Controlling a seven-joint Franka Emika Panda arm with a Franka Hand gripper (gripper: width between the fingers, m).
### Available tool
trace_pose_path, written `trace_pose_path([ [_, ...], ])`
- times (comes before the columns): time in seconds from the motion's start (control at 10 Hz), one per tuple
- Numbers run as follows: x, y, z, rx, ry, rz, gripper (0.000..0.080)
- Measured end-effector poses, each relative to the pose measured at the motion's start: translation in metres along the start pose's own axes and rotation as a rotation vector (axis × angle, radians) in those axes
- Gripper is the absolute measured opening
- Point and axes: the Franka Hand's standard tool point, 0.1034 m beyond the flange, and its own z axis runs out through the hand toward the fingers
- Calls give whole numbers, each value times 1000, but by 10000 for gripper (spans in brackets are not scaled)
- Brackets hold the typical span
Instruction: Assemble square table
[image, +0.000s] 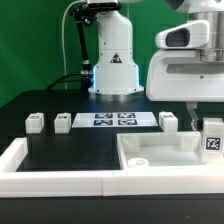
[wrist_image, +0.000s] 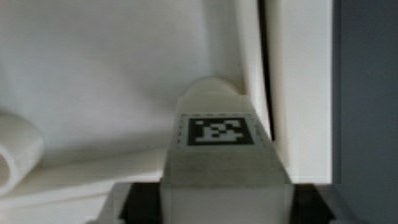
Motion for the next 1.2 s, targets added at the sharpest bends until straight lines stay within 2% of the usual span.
trace_pose_path([
  [0.6,-5,-8,0,8,-5,554,294],
  [1.0,-5,-8,1,14,-12,793,294],
  [1.1,-5,-8,1,14,-13,808,369],
  [1.2,-5,-9,1,14,-13,806,369],
])
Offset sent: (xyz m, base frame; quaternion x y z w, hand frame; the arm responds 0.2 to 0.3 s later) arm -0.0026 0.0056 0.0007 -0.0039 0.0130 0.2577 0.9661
